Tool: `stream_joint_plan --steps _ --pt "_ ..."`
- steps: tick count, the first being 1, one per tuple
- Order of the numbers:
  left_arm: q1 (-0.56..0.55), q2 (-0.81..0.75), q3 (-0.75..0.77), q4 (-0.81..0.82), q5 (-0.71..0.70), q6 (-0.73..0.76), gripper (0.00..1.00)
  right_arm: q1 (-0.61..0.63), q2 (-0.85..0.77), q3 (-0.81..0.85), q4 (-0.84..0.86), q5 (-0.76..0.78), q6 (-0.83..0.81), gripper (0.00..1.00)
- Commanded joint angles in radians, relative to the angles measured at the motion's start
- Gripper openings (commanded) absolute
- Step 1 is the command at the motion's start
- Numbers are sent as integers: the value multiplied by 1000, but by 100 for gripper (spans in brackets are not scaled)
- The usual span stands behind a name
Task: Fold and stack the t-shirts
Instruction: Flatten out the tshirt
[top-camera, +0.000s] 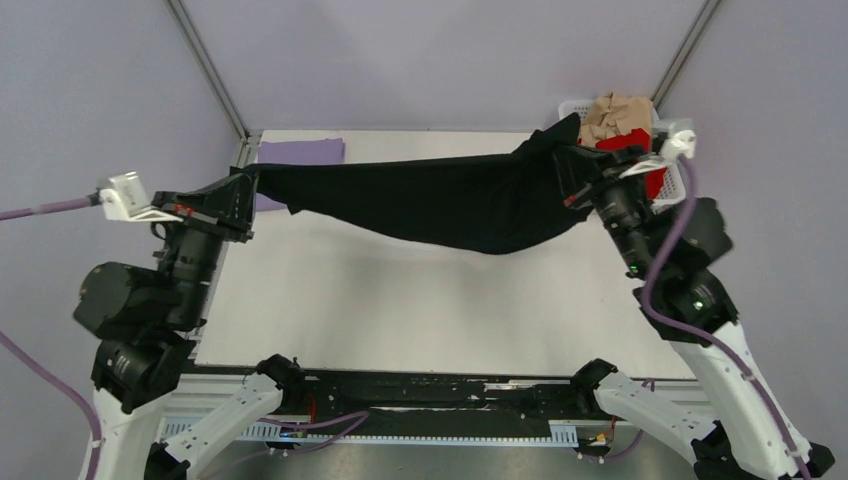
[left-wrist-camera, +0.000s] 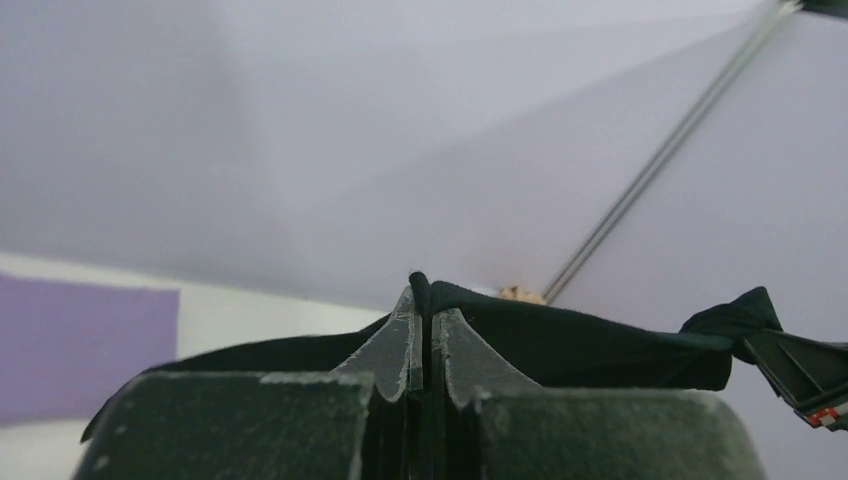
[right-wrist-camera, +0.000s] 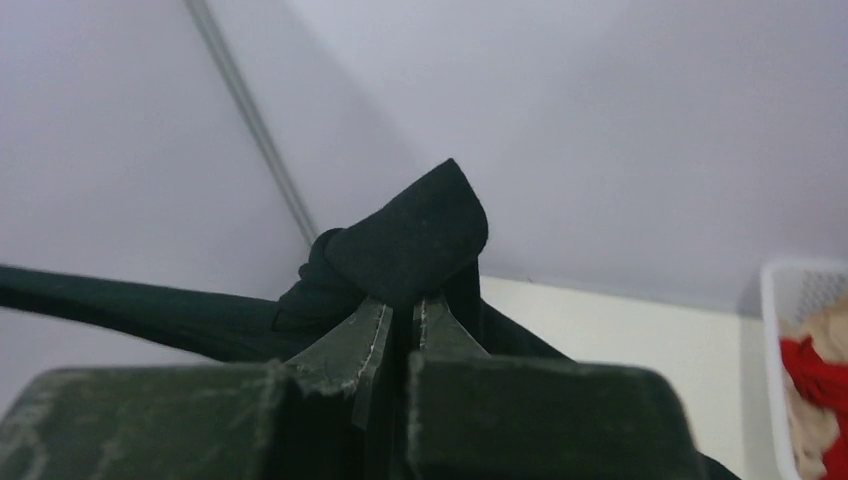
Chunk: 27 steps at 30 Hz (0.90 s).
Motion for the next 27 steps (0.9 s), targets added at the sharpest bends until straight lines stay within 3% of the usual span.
stream_joint_plan --steps 1,9,14,18,22,26,27 --pt "-3 40 172 76 151 77 0 -1 -54 193 -49 -285 -43 0" --pt "-3 80 370 46 294 92 0 -1 -82 417 -187 -538 -19 0" --pt "-3 104 423 43 289 108 0 -1 -72 492 -226 -560 -34 0" --pt "-3 131 396 50 230 125 0 -1 -37 490 -233 -459 -71 0" --pt "-3 152 264 121 55 159 0 -1 24 442 -225 -245 -132 0" --pt "-3 226 95 208 -312 210 0 -1 109 347 -215 -27 -168 0" --pt "-2 251 42 243 -461 215 0 -1 135 317 -206 37 -169 0"
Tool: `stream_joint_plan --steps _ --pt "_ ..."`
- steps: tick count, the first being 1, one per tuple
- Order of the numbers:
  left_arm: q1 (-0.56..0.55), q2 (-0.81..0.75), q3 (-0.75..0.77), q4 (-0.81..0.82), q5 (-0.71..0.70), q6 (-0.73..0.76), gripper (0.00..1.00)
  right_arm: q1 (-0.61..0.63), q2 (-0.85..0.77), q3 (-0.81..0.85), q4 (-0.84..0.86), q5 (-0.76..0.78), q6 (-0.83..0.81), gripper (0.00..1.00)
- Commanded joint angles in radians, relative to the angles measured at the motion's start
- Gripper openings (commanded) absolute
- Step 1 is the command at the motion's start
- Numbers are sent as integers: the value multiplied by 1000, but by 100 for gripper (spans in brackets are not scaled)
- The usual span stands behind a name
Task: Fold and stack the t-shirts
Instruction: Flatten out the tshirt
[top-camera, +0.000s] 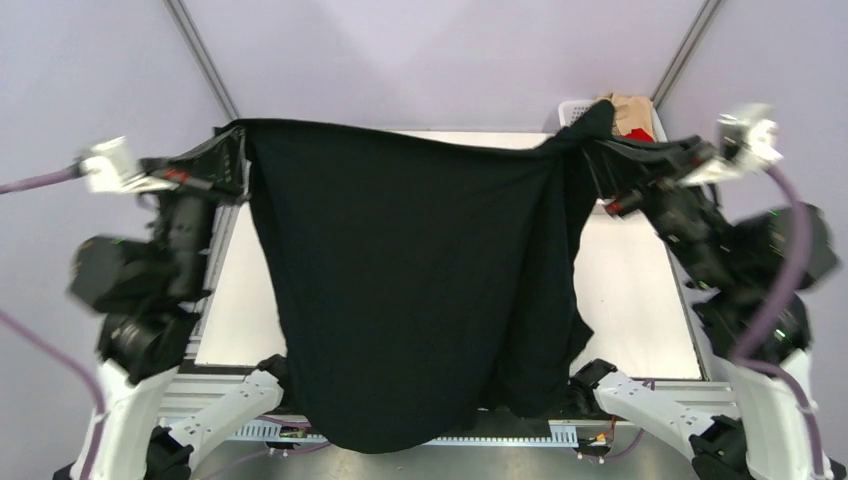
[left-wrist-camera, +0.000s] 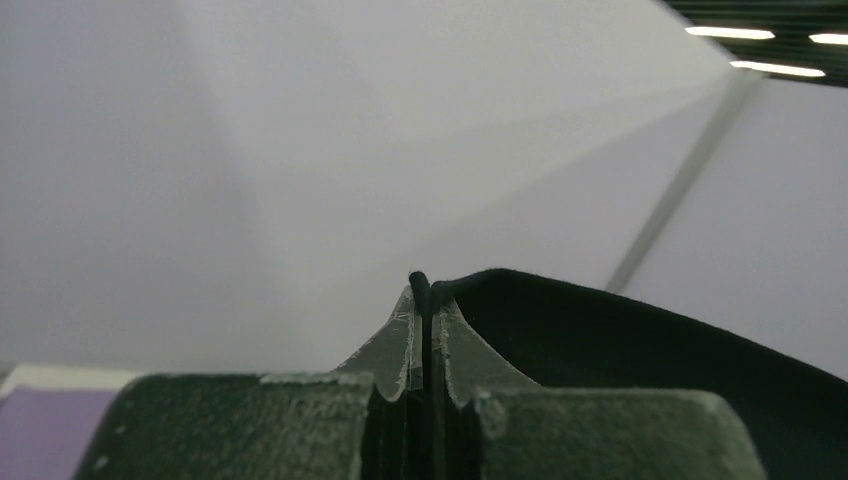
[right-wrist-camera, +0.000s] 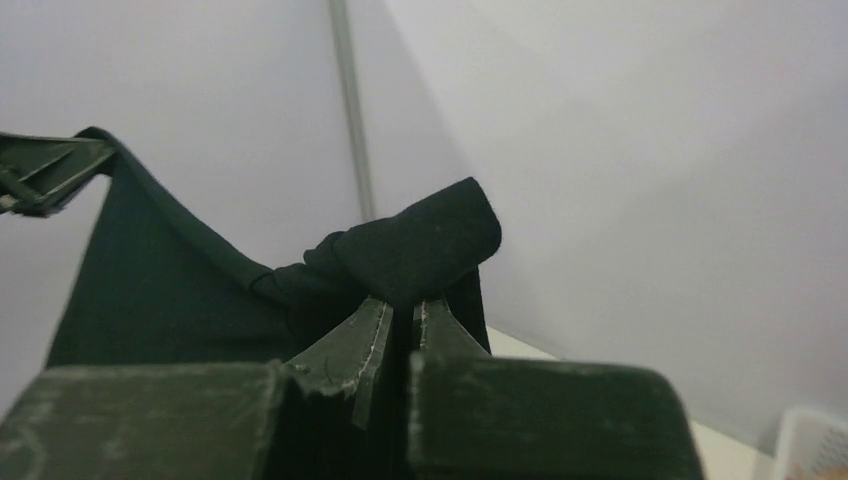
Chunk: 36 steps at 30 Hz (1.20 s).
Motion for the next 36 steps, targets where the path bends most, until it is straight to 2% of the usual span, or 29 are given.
stream_joint_plan --steps 1,2,3,4,5,7,8,9,10,11,12,14,15,16,17,18,19,24,31,36 --pt "5 176 -163 131 -521 78 0 -1 145 -121 37 370 -63 0" --pt "28 213 -198 128 -594 69 0 -5 179 -153 55 436 -70 0" --pt "85 288 -207 92 -597 13 0 -13 227 -179 69 483 -68 0" --pt "122 379 -214 63 -542 -27 0 -33 280 -195 76 502 -60 0" --pt "204 432 -214 20 -498 -111 0 -60 340 -205 80 488 -44 0" --pt "302 598 -205 22 -393 -182 0 -121 497 -198 92 398 -8 0" --pt "324 727 -175 28 -360 -190 0 -155 569 -182 102 348 9 1" --pt "355 792 -145 27 -347 -196 0 -183 659 -158 118 308 20 1" --pt "366 927 -69 18 -319 -194 1 -206 747 -109 140 273 17 1" --pt "379 993 -10 -46 -307 -196 2 -225 845 -54 155 259 18 4" --pt "382 1124 112 -89 -293 -199 5 -242 938 18 156 256 27 12" --pt "385 1270 291 -192 -287 -192 19 -259 1152 175 147 239 18 51" --pt "385 1305 337 -245 -279 -193 40 -263 1216 250 129 245 25 62" --pt "385 1341 401 -263 -272 -197 54 -263 1262 302 113 247 30 71" --pt "384 1344 414 -266 -252 -197 88 -263 1280 325 103 247 41 82" --pt "384 1326 402 -252 -236 -189 94 -264 1279 321 104 243 51 95" --pt "384 1308 382 -211 -205 -183 98 -263 1263 301 108 242 68 100" --pt "384 1102 158 -105 -103 -191 100 -288 1072 59 149 194 198 100" --pt "365 858 -119 -152 71 -241 100 -309 714 -434 174 35 383 100" --pt "297 676 -371 -85 209 -266 100 -309 497 -727 223 -113 492 100"
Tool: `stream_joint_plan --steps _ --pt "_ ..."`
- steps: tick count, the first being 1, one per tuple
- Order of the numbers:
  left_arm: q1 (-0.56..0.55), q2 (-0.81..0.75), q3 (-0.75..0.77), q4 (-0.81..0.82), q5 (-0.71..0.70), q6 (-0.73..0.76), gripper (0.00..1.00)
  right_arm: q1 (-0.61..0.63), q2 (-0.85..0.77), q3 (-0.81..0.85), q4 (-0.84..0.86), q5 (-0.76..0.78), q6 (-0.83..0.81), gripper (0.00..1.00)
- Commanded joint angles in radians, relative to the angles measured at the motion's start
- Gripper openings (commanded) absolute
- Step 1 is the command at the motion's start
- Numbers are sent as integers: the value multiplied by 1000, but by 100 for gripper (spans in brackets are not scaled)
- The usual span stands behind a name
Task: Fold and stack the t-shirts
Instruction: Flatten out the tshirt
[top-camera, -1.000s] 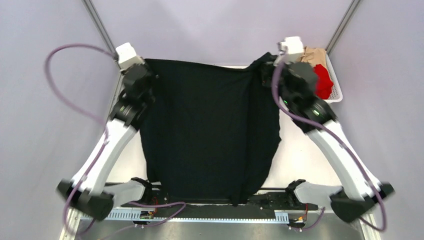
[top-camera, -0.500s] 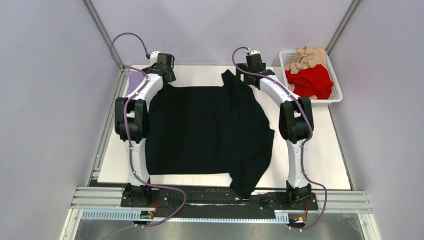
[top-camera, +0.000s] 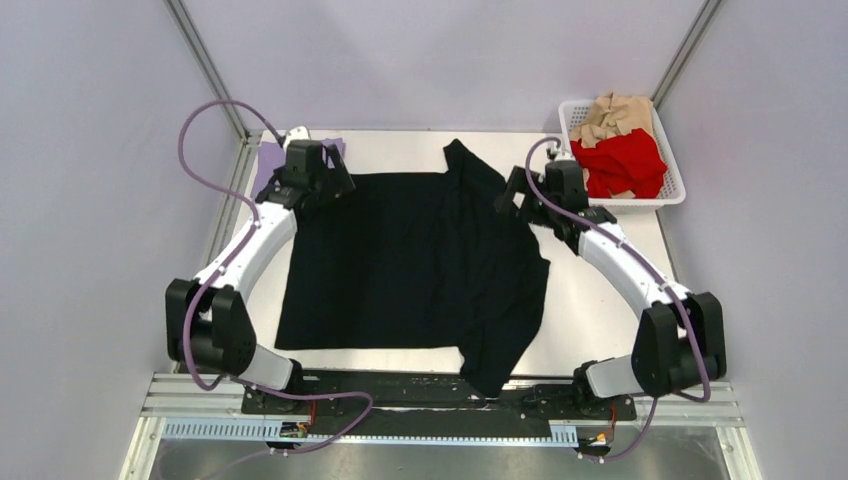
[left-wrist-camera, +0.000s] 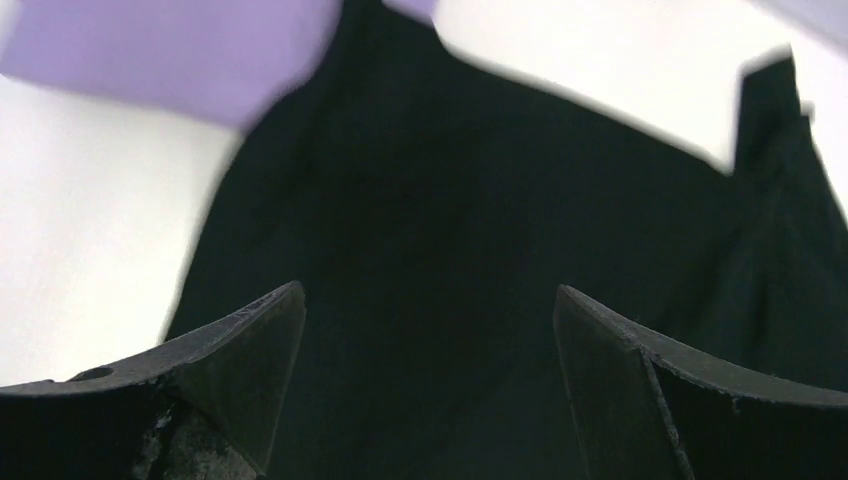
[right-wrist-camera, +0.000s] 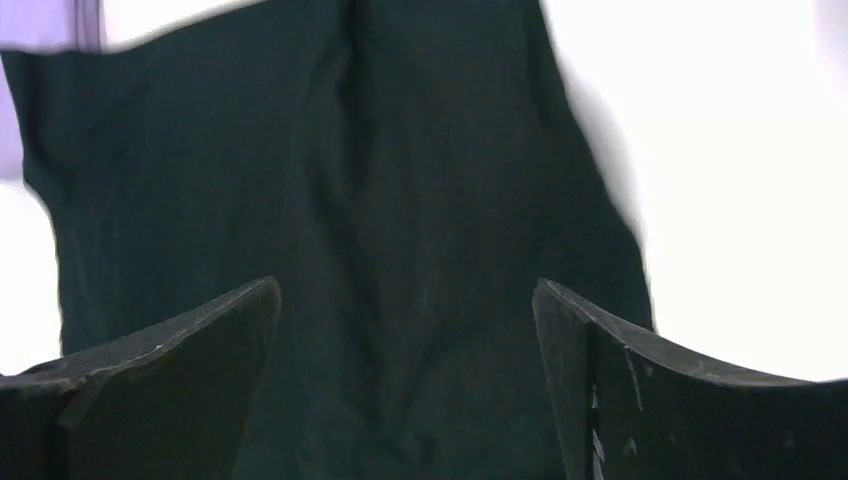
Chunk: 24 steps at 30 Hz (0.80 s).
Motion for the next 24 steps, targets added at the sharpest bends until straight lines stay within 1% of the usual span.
stream_joint_plan --steps 1,4,6,8,11,16,20,24 --pt "-68 -149 -225 46 165 -54 100 0 -133 -223 73 -213 146 100" --pt "-112 -203 -334 61 222 -84 100 5 -172 -337 128 -339 171 100" --pt "-127 -224 -428 86 261 -93 100 14 -159 -384 152 -379 183 100" --pt "-134 -227 -477 106 276 -102 100 24 -127 -405 163 -390 190 100" --pt "-138 -195 -509 120 279 -124 100 26 -74 -425 154 -347 215 100" --pt "-139 -103 -527 170 327 -126 100 10 -23 -455 128 -193 270 100" --pt "-139 -9 -501 190 349 -127 100 -51 23 -465 125 -164 273 100" --pt "-139 97 -447 209 371 -129 100 -112 82 -432 125 -143 244 100"
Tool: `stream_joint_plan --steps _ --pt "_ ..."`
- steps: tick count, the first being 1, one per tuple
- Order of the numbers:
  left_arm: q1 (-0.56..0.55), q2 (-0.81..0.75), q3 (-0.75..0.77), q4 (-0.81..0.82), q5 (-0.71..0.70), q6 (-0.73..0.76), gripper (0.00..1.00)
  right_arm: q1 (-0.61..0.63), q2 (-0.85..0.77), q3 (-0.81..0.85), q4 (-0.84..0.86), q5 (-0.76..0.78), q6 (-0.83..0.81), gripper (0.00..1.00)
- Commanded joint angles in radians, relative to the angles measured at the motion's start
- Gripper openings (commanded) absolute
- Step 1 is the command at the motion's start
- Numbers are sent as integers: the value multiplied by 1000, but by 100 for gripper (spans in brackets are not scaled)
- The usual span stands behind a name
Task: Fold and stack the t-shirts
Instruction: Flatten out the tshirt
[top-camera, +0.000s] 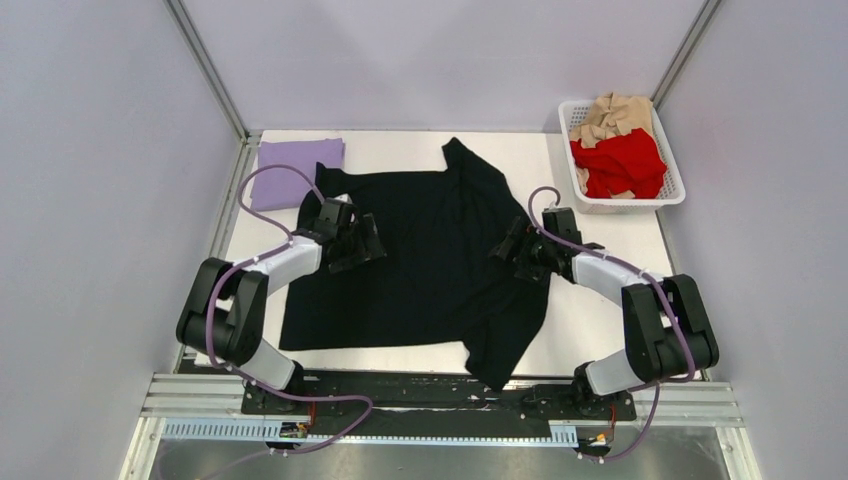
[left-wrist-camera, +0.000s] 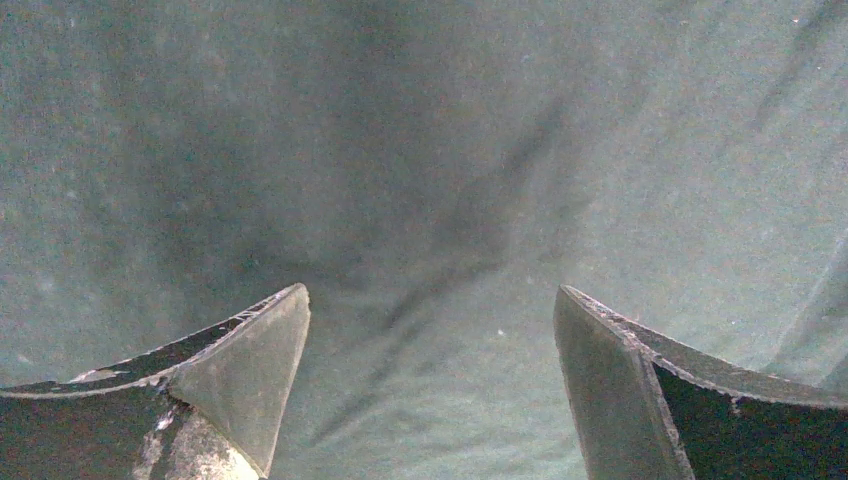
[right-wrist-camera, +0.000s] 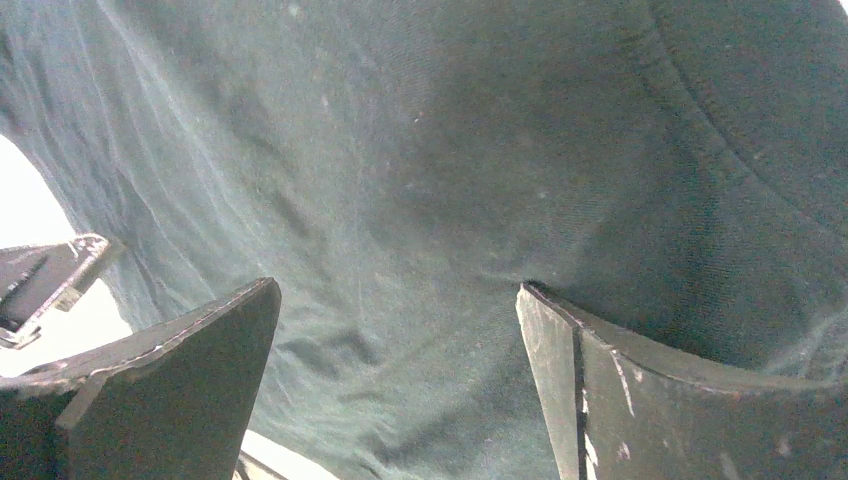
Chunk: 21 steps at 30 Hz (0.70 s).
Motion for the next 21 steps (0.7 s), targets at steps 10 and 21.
stream_joint_plan --steps 10,21 --pt "-3 369 325 -19 20 9 100 -165 272 270 -19 171 -110 100" --pt "-9 243 451 -129 10 95 100 -151 143 368 -61 159 -171 100"
